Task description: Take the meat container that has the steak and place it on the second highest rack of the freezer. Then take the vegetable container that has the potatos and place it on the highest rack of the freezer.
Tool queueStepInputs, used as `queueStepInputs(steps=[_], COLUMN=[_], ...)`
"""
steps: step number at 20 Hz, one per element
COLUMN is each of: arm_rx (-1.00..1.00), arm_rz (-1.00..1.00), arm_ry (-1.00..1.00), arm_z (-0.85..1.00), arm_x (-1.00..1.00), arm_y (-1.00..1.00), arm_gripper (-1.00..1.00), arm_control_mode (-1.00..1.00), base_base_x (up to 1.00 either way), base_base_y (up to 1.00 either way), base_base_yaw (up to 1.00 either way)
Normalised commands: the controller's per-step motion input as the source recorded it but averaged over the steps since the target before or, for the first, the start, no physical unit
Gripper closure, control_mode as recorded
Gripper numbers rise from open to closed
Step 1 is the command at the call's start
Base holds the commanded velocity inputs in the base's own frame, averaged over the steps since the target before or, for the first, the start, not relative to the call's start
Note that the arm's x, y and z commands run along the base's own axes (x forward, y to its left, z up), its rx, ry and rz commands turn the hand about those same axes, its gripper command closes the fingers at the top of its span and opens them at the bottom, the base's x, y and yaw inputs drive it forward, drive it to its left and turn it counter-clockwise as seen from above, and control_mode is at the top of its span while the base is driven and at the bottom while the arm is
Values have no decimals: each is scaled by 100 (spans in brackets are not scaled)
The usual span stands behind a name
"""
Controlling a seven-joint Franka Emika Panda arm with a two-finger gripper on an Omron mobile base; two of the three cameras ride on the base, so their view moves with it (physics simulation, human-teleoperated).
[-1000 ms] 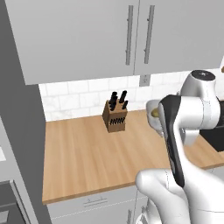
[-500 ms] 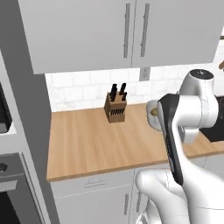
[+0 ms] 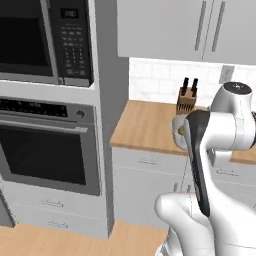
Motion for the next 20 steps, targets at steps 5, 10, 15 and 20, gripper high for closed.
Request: queueStepInputs(steps=[5, 10, 15, 20], arm_rx=[0, 0, 0, 0], arm_rz=[0, 0, 0, 0], arm_ry=[0, 0, 0, 0], arm_z=[0, 0, 0, 0], arm_x=[0, 0, 0, 0], arm_y=[0, 0, 0, 0], arm_gripper=[100, 100, 100, 100], arm_control_mode=[100, 100, 100, 100], base_base_x=[-21, -8, 21, 65], base_base_y=[0, 6, 3, 0], base_base_yaw=[100, 100, 88, 68])
